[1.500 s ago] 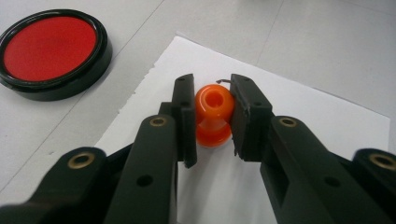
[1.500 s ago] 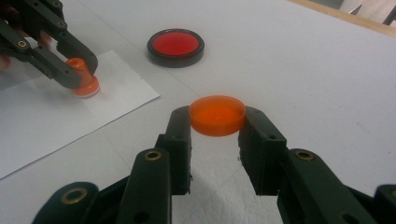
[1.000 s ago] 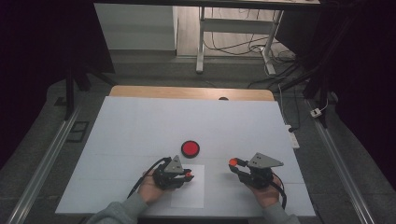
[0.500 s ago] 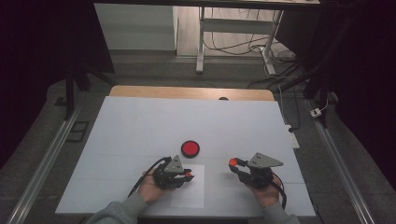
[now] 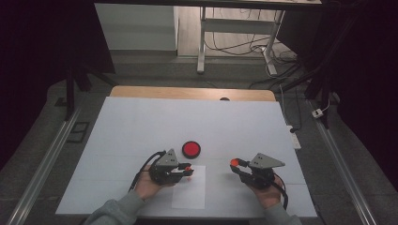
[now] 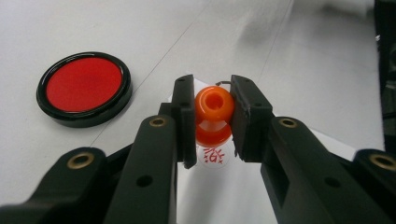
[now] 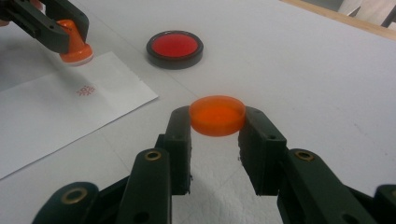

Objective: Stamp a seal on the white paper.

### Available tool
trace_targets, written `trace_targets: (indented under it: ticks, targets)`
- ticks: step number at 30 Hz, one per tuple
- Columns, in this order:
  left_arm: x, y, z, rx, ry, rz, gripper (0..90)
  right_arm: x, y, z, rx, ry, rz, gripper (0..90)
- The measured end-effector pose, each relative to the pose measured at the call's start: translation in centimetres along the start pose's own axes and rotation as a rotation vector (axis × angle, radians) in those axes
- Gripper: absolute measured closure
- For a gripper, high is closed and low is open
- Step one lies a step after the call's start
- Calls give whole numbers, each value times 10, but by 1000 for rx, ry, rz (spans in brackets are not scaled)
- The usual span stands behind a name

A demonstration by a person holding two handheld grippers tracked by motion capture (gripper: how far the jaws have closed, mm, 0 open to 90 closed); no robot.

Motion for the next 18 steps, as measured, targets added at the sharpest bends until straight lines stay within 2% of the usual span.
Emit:
trace_targets:
  ticks: [11,18]
  targets:
    - [9,-15,15,-58,14,53,726,0,0,-1,1,0,-3,643]
    - [15,-30,28,-81,15,53,725,1,0,-2,2,-1,1,644]
Point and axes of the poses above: each handheld gripper's, and its own axes: z roughly backward along the jaws, y roughly out of its underside, x roughly to its left, the point moved 8 cm from there along -z, roughly forward along the jaws, and after that the axes turned 9 degrees about -y, right-handed, at the moved point
